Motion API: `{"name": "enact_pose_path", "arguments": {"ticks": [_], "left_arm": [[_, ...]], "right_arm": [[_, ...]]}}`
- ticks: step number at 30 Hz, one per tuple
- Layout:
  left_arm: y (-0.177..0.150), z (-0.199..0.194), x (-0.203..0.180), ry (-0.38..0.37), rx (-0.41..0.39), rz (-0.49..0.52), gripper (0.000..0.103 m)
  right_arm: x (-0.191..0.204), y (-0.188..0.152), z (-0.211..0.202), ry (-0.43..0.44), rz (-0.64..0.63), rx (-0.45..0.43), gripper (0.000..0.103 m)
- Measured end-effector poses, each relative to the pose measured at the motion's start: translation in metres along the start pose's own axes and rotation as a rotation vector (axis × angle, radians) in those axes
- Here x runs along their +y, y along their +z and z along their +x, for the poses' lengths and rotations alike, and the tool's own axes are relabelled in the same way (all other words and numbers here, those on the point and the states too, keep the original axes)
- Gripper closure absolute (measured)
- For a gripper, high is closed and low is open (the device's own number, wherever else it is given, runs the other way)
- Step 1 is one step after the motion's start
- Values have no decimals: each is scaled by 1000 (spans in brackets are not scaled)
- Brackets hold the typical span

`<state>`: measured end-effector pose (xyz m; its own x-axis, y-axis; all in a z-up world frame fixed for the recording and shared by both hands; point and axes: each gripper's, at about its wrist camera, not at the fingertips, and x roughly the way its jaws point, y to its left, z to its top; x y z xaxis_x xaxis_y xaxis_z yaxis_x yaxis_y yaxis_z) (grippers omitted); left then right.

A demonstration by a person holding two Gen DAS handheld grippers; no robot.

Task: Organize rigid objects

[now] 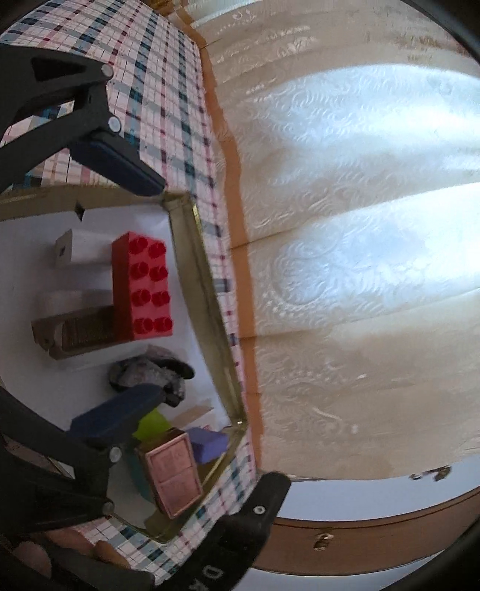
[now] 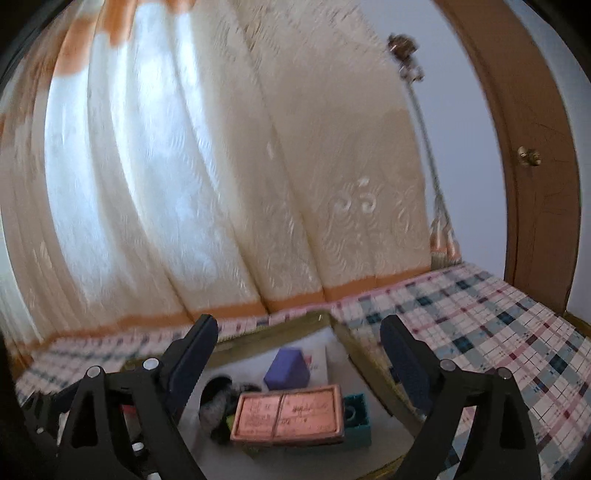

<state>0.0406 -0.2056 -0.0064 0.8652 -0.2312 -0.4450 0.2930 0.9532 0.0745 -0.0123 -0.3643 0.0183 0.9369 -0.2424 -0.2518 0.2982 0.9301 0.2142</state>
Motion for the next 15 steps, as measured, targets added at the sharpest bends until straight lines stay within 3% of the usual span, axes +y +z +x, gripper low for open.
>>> {"name": "enact_pose_path", "arguments": {"ticks": [3, 15], "left_arm": [[-1, -8, 6, 10, -45, -24, 0], [-5, -23, 27, 34, -147, -104, 0]], "right_arm": [[1, -3, -5, -45, -28, -63, 11], [16, -5, -22, -123, -104, -113, 10]]}}
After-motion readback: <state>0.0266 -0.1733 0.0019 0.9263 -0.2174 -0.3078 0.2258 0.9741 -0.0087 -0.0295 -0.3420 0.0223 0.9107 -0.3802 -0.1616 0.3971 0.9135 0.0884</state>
